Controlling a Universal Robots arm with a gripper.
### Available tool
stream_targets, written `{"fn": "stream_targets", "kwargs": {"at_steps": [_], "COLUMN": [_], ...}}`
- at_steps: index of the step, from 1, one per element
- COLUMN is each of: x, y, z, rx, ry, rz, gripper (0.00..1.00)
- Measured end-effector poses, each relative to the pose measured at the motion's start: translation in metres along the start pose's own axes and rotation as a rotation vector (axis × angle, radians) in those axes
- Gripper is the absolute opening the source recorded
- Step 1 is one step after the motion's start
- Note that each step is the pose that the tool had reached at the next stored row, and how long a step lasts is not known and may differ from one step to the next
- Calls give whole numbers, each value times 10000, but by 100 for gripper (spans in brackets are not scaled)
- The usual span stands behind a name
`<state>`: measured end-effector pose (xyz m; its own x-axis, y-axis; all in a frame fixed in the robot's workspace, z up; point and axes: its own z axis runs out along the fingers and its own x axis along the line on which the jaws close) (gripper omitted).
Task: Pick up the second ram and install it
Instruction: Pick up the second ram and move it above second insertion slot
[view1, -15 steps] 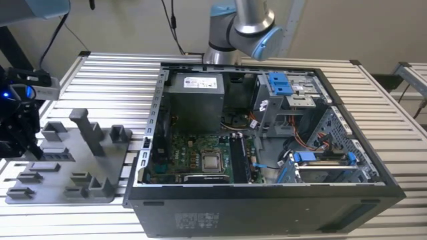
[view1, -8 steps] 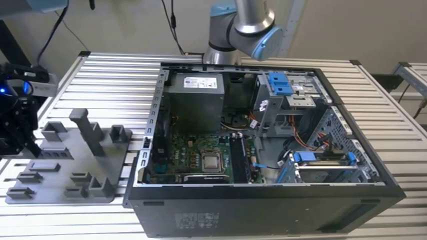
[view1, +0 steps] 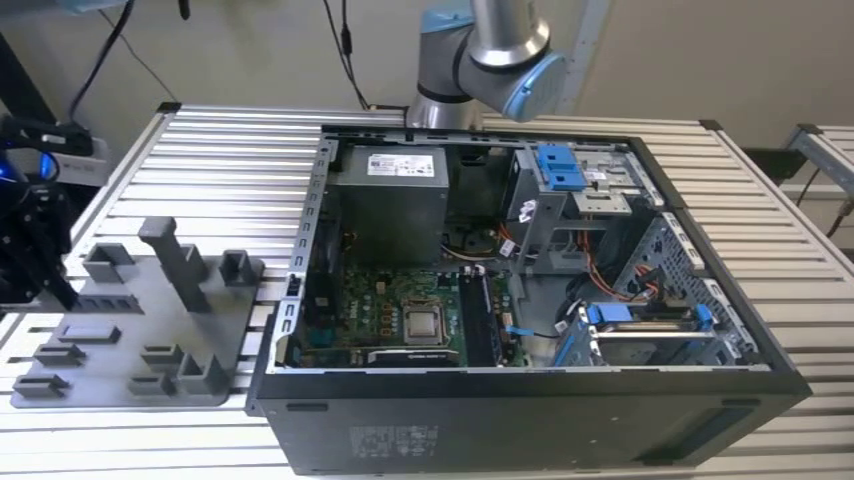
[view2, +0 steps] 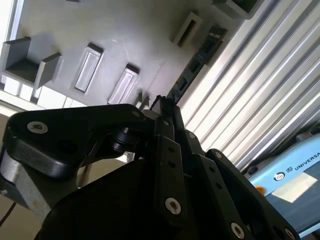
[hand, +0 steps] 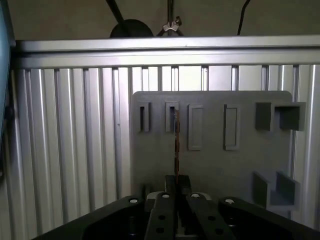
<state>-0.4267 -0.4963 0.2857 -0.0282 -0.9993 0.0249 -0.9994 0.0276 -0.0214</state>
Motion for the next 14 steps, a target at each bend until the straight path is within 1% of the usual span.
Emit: {"fn": "stream_targets", "kwargs": {"at_steps": [14], "x": [4], "y": [-2], "z": [-157], "rx": [1], "ry": [-1], "rz": [14], "gripper": [15]}}
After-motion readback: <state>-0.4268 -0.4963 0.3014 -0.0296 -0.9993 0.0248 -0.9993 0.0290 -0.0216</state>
